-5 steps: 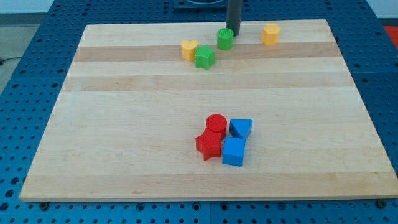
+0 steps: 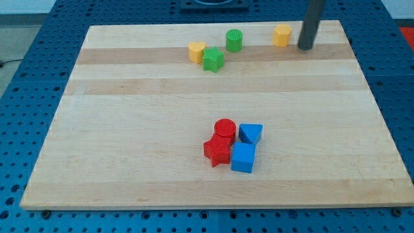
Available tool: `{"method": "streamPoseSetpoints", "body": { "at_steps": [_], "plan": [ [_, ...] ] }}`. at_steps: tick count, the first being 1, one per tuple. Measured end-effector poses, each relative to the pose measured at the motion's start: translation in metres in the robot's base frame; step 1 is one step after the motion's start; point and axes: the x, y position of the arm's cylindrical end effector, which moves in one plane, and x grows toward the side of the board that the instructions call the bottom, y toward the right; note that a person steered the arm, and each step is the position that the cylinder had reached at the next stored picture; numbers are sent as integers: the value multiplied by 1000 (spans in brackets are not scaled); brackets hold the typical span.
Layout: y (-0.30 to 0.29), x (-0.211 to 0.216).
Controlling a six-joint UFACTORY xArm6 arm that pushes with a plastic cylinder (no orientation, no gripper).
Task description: Move the yellow hexagon to the left of the heart
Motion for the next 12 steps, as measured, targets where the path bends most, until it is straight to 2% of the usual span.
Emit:
{"method": "streamPoseSetpoints", "body": {
  "at_steps": [1, 2, 4, 6, 8, 10, 11, 12],
  "plan": [
    [-39, -19],
    [-87, -20],
    [-42, -40],
    [-181, -43],
    [-174, -61],
    [-280, -55],
    [-298, -40],
    [-271, -39]
  ]
}}
